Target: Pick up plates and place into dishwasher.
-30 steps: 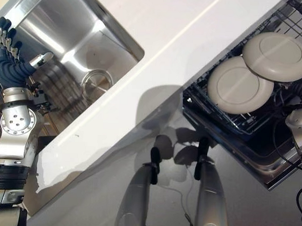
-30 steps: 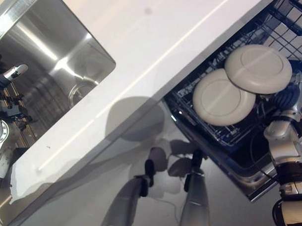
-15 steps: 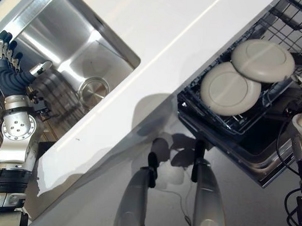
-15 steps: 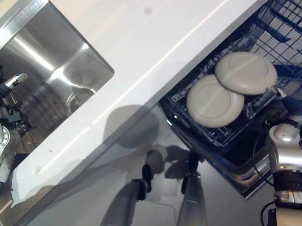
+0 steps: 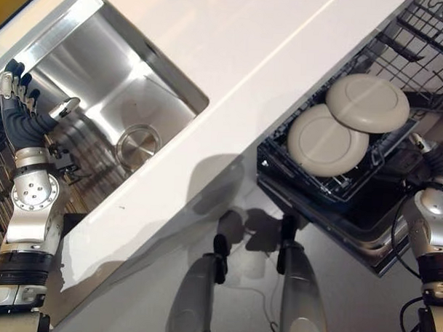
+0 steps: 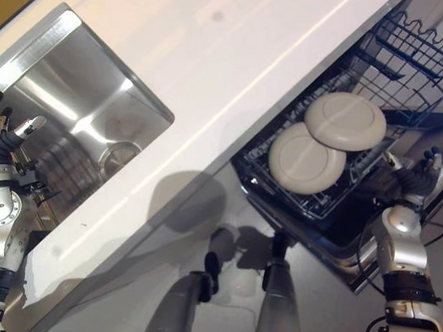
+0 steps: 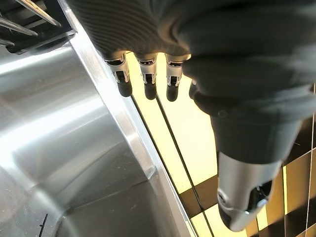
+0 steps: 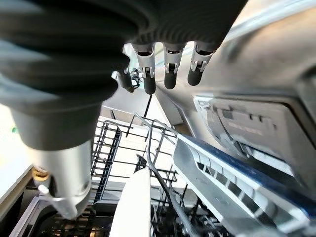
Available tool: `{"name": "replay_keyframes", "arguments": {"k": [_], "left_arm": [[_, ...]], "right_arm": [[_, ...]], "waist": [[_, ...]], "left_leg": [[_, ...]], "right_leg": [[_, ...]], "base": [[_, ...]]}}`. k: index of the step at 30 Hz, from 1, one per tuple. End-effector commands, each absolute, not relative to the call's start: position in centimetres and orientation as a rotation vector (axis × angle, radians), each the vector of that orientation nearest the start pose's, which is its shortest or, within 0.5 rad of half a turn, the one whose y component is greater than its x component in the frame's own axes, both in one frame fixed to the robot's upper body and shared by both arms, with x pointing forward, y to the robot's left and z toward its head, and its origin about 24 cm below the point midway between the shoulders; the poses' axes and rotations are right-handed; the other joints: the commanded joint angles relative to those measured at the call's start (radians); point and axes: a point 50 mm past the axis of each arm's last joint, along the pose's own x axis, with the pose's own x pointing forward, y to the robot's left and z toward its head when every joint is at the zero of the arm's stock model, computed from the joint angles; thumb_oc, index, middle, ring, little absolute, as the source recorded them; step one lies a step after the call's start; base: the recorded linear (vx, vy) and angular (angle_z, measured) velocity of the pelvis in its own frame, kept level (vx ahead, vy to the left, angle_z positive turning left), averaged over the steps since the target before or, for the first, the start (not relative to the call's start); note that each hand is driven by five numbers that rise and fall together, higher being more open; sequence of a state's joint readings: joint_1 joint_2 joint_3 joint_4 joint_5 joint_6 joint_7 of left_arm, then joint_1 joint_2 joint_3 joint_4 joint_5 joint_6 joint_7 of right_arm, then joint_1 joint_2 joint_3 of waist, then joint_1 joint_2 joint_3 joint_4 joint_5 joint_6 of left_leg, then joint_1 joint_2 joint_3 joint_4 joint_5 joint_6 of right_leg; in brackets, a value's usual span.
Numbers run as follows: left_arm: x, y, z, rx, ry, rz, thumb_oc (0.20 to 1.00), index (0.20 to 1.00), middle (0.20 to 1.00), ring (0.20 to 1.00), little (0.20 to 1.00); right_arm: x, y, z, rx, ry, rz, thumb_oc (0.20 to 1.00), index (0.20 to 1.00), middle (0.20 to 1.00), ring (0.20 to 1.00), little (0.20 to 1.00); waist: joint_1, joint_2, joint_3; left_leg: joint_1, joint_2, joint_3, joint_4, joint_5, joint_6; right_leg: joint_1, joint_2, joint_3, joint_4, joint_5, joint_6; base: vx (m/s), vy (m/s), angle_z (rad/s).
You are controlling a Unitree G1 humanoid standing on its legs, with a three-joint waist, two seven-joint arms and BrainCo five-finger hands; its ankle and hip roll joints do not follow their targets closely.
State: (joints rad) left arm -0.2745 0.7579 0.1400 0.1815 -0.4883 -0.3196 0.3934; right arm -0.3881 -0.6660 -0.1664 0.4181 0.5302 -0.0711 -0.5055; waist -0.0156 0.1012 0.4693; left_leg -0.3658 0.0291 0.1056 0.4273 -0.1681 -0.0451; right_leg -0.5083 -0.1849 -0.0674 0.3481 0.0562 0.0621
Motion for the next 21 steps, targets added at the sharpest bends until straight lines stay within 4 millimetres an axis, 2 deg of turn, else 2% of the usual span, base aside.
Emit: {"name": "replay_keyframes", "arguments": {"k": [1, 5, 8, 10, 17, 21], "left_arm": [[26.6, 28.7, 13.6, -0.034, -0.474, 0.471, 1.000, 1.000, 1.000, 1.000, 1.000], [26.7, 28.6, 13.2, -0.033, -0.460, 0.471, 1.000, 1.000, 1.000, 1.000, 1.000], [26.8, 28.6, 13.1, -0.035, -0.451, 0.469, 1.000, 1.000, 1.000, 1.000, 1.000], [26.9, 28.6, 13.0, -0.032, -0.440, 0.465, 1.000, 1.000, 1.000, 1.000, 1.000], [27.4, 28.1, 12.7, -0.019, -0.425, 0.445, 1.000, 1.000, 1.000, 1.000, 1.000], [27.8, 27.4, 12.8, -0.026, -0.434, 0.443, 1.000, 1.000, 1.000, 1.000, 1.000]], "right_arm": [[29.6, -34.7, 17.1, 0.058, -0.368, -0.751, 1.000, 1.000, 1.000, 1.000, 1.000], [29.8, -33.8, 15.7, 0.086, -0.339, -0.710, 1.000, 1.000, 1.000, 1.000, 1.000], [29.9, -33.4, 15.8, 0.065, -0.344, -0.689, 1.000, 1.000, 1.000, 1.000, 1.000], [30.0, -33.3, 16.3, 0.055, -0.368, -0.686, 1.000, 1.000, 1.000, 1.000, 1.000], [31.0, -31.9, 20.2, 0.114, -0.503, -0.651, 1.000, 1.000, 1.000, 1.000, 1.000], [32.0, -31.3, 20.9, 0.139, -0.480, -0.652, 1.000, 1.000, 1.000, 1.000, 1.000]], "waist": [[-0.028, -0.015, 0.030], [-0.027, -0.019, 0.016], [-0.026, -0.020, 0.010], [-0.023, -0.022, 0.004], [-0.012, -0.023, 0.012], [-0.005, -0.006, 0.029]], "left_leg": [[-0.079, -0.001, -0.004, 0.026, 0.049, 0.037], [-0.059, -0.004, -0.006, 0.017, 0.048, 0.039], [-0.044, -0.005, -0.005, 0.018, 0.045, 0.041], [-0.038, -0.004, -0.007, 0.023, 0.042, 0.041], [-0.068, -0.003, -0.016, 0.058, 0.032, 0.043], [-0.088, -0.010, -0.021, 0.052, 0.043, 0.046]], "right_leg": [[0.068, 0.090, -0.036, -0.064, -0.083, -0.046], [0.093, 0.091, -0.039, -0.077, -0.082, -0.047], [0.112, 0.089, -0.040, -0.084, -0.082, -0.048], [0.123, 0.088, -0.042, -0.088, -0.081, -0.047], [0.100, 0.088, -0.038, -0.067, -0.080, -0.040], [0.072, 0.084, -0.036, -0.055, -0.081, -0.039]], "base": [[0.00, 0.000, 0.00], [0.00, 0.000, 0.00], [0.00, 0.000, 0.00], [0.03, -0.001, 0.04], [0.00, -0.005, 0.01], [-0.04, 0.028, 0.04]]}}
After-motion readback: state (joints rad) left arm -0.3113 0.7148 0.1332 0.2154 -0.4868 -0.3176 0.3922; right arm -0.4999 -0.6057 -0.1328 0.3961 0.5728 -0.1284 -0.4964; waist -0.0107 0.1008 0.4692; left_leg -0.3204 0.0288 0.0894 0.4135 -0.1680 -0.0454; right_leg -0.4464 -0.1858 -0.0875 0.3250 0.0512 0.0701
